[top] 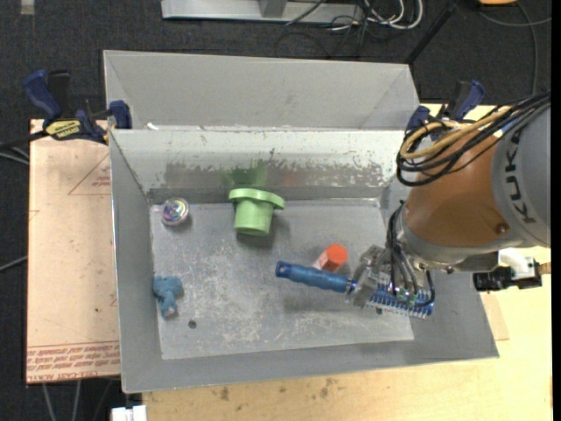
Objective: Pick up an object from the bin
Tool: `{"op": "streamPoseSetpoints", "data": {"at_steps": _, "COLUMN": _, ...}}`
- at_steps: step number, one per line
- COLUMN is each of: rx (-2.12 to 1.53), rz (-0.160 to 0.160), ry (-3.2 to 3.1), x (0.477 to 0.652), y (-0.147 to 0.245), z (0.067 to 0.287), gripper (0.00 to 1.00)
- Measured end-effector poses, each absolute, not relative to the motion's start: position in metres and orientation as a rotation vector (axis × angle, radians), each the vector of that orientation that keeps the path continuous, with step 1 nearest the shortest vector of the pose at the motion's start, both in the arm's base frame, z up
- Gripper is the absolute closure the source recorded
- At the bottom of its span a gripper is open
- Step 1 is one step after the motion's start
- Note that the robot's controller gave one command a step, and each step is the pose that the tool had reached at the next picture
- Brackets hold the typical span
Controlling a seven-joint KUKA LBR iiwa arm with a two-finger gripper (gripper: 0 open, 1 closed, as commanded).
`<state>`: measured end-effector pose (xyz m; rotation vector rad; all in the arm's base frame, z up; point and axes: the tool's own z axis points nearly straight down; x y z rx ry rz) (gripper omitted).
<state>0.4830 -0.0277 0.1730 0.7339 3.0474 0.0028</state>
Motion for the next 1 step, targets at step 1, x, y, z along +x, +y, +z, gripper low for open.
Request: {"op": "streamPoseSetpoints", "data": {"at_steps": 1, "rx": 0.732, "rz": 0.000, "ry": 3.055, "x": 0.4829, "y": -0.0276, "z": 0.1726, "gripper": 1.00}}
